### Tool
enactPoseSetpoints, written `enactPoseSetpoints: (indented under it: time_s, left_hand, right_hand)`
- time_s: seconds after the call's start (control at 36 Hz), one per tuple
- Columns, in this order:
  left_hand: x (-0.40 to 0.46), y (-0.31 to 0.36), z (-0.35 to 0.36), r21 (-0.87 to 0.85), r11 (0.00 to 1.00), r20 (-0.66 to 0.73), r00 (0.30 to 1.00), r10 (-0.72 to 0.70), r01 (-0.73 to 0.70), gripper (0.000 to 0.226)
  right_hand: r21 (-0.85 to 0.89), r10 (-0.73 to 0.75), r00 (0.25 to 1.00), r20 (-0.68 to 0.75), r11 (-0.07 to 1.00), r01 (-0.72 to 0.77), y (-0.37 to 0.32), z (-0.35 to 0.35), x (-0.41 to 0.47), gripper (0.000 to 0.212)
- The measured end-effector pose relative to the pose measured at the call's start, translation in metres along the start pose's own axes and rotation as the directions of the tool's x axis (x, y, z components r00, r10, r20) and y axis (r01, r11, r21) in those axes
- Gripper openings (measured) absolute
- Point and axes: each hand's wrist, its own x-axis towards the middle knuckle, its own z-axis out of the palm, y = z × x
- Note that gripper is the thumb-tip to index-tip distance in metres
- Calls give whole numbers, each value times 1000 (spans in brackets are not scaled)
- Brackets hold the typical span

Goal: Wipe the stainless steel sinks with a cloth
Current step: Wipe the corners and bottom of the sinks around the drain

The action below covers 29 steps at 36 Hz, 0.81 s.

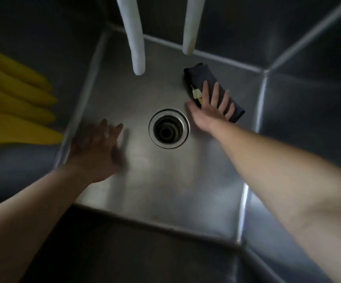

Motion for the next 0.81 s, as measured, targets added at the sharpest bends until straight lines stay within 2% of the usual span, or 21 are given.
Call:
enactPoseSetpoints:
  time_s: [0.11,0.19,0.31,0.44,0.5,0.67,0.81]
  left_hand:
    - [12,-5,27,-36,999,165,986,-31,37,117]
    - [18,-7,34,-98,994,182,983,-37,55,123]
    - [21,-12,37,-60,997,216,976,-28,41,124]
    - [22,-9,38,-55,997,229,972,-44,58,123]
    - [20,-8,32,-51,997,254,966,-46,61,122]
    - [15,0,12,-90,994,279,959,-39,67,117]
    - [7,6,5,-84,993,273,960,-59,84,116]
  right_hand:
    - [-25,-62,998,19,998,63,-17,-25,37,83]
    - [-32,-90,996,15,995,90,-39,-30,49,88]
    - [-28,-94,995,-42,995,93,-62,-22,50,93]
    - [-100,-242,970,-6,965,241,-39,-17,37,86]
    - [-84,-228,973,40,970,230,-26,-16,20,81]
    - [-100,-170,984,47,980,174,13,21,-77,75]
    - [-99,-164,977,139,979,178,9,57,-145,76]
